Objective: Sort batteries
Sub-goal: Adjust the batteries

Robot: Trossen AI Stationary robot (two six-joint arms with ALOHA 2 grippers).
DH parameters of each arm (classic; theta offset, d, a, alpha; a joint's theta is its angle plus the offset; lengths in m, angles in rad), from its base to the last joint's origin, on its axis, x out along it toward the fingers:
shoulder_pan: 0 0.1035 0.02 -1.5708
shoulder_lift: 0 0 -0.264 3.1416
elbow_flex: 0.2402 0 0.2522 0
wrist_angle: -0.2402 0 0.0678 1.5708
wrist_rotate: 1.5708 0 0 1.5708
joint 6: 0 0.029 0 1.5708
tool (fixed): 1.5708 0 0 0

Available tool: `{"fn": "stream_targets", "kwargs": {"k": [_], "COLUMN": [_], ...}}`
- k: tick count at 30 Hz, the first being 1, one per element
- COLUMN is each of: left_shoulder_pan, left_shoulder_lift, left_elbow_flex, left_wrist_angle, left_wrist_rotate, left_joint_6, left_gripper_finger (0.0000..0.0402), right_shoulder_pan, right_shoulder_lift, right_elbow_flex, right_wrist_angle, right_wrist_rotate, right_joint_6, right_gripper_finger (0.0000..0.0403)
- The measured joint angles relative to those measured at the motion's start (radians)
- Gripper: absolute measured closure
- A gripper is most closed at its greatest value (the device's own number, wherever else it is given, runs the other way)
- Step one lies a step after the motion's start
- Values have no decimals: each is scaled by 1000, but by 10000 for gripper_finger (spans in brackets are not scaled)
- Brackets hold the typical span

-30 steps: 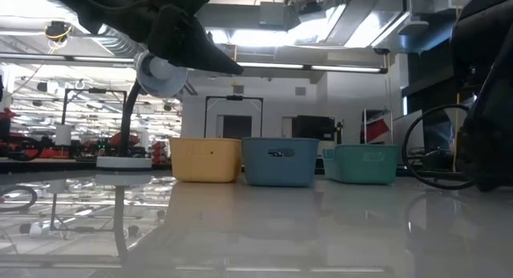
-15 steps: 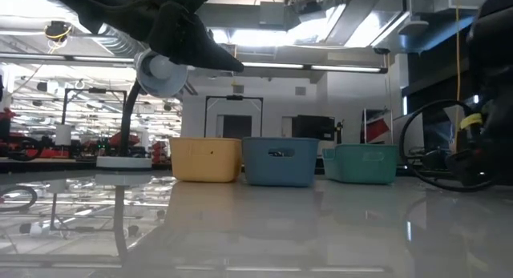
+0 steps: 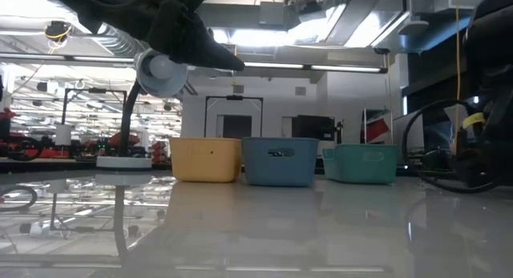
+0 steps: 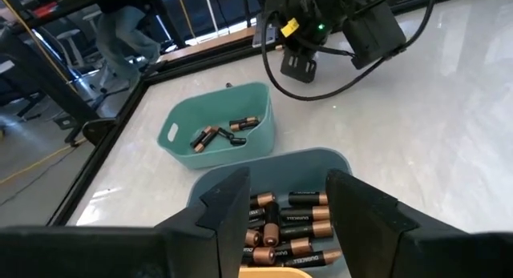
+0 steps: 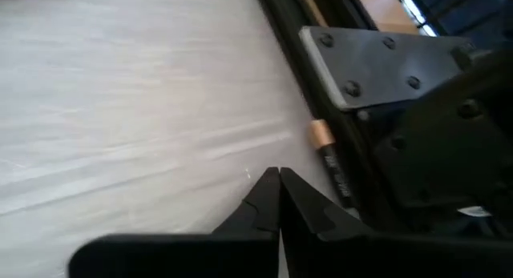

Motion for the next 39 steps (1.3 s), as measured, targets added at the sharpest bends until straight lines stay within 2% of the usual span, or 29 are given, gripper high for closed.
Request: {"fn": "stream_targets", "kwargs": {"k": [6,8,11,13,19,25,29,36,39], "left_shoulder_pan": [2,2,2,2,2,1,1,1,1], "left_shoulder_lift": [0,0,0,0,0,0,0,0,0], "left_elbow_flex": [0,0,0,0,0,0,0,0,0], "left_wrist_angle": [4,6,11,10,11,10,10,12,12], "left_wrist_rotate": [0,0,0,0,0,0,0,0,0], "left_joint_6": [5,3,-8,-10,-10,-10,-9,-13,-14], "left_gripper_finger": [245,245,245,245,245,245,245,245,245], "right_shoulder_pan": [0,0,0,9,16,14,11,-14,-14], "right_shoulder_lift": [2,2,0,0,34,78,93,91,91], "right_elbow_flex": [15,13,4,-12,-23,-7,-8,-12,13], "right_wrist_angle": [11,6,-26,-16,-4,-24,-30,13,17], "right_wrist_rotate": [107,67,-116,-177,-110,-187,-100,239,257], "right_joint_6": [-21,24,186,235,228,315,311,254,228], "right_gripper_finger": [402,402,402,402,402,402,402,402,402]}}
